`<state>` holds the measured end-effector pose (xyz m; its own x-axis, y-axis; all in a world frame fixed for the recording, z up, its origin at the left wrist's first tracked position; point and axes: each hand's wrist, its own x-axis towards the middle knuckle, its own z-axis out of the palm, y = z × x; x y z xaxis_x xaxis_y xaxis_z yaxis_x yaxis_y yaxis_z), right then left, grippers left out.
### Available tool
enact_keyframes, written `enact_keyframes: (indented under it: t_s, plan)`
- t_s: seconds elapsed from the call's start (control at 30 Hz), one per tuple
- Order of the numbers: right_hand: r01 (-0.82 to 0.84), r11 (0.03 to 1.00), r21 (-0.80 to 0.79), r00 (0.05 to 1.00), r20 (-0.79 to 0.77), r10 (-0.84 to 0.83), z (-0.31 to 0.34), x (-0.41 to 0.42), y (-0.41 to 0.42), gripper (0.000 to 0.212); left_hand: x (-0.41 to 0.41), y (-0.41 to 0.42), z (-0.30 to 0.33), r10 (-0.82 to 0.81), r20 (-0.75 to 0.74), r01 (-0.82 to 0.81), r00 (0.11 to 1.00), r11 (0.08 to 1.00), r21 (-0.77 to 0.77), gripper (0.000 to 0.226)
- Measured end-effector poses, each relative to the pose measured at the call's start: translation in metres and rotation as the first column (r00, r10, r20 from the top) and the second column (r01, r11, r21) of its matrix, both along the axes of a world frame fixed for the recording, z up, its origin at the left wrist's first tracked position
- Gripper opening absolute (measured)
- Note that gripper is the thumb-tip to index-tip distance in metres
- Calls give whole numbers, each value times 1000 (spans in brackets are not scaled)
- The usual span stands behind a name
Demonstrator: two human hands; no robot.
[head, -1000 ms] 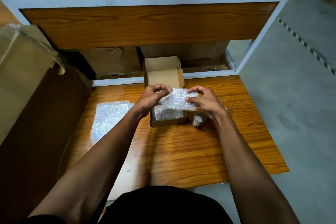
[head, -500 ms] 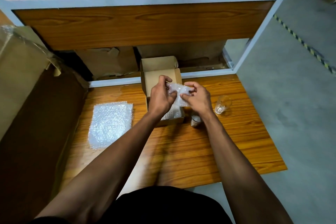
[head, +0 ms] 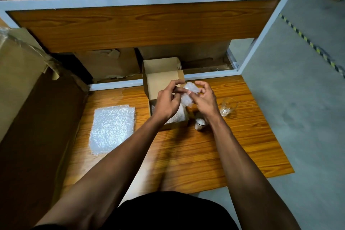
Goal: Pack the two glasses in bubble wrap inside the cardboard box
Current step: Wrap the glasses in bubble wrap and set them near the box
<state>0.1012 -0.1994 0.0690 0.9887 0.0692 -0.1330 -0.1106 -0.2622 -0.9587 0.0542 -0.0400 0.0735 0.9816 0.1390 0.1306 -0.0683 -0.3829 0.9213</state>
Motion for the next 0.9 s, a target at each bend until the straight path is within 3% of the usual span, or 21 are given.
enact_keyframes:
  t_s: [0.2,0.4,0.63,0.9]
  plan:
    - [-21,990,140,997,-68,31,4,0,-4,62,7,5,-4,-127,87,104,988,967,231,37]
    - [-88,948,305,981,-140,136,10,-3,-13,41,9,-2,-4,-201,52,168,978,912,375,51]
    - [30,862,505,966,-235,104,5,-4,-30,16,11,-3,-4,-263,-7,258,965,940,223,58]
    - [217,738,640,938,-345,23,0,-7,-42,22,13,-8,-1,-347,-132,361,928,927,99,49]
